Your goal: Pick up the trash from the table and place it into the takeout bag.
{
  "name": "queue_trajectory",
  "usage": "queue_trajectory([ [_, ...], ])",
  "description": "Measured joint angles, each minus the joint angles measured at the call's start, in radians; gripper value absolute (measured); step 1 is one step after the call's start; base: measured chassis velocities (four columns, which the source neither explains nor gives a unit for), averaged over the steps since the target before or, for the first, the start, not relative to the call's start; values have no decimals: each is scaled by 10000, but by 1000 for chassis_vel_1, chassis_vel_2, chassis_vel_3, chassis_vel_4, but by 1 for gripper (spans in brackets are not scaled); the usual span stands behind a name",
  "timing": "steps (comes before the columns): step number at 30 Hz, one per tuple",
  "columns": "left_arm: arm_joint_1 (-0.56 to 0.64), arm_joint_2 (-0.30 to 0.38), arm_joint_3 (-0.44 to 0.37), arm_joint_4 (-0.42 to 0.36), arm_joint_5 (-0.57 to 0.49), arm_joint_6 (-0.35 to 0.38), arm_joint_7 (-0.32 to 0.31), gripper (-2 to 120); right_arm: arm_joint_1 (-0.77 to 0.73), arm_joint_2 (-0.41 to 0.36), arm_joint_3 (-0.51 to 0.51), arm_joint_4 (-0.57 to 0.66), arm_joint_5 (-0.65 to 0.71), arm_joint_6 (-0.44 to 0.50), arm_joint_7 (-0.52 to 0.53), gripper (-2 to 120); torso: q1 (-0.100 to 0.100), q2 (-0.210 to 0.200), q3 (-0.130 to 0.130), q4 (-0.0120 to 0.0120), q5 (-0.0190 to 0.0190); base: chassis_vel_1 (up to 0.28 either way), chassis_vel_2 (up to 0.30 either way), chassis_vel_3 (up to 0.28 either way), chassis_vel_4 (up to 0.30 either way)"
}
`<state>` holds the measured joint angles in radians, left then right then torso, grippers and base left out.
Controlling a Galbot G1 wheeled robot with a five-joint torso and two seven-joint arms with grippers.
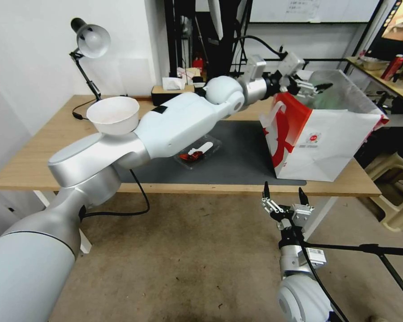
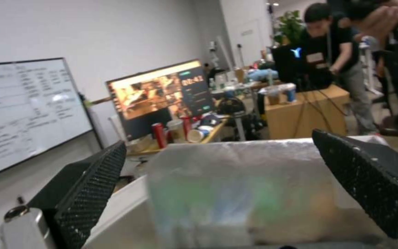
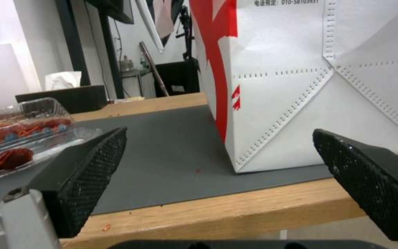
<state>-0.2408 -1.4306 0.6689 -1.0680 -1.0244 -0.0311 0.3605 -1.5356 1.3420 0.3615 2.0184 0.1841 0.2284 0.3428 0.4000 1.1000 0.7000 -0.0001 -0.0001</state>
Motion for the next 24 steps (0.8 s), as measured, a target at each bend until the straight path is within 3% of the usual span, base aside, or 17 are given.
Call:
queue_trajectory([
  [5, 423, 811, -538, -509, -122, 166, -182, 100, -6, -24, 0, 0, -14, -9, 3, 100, 0, 0, 0, 4, -2, 0, 0, 0, 0],
  [19, 1675, 2149, -1597, -1368, -119, 291, -494, 100, -6, -68, -12, 12, -38, -54, 18, 100, 0, 0, 0, 1, -1, 0, 0, 0, 0],
  [24, 2475, 3089, -2236, -1841, -30, 264, -619, 100, 2, -54, -84, -37, -86, -64, 19, 100, 0, 0, 0, 2, -1, 0, 0, 0, 0],
])
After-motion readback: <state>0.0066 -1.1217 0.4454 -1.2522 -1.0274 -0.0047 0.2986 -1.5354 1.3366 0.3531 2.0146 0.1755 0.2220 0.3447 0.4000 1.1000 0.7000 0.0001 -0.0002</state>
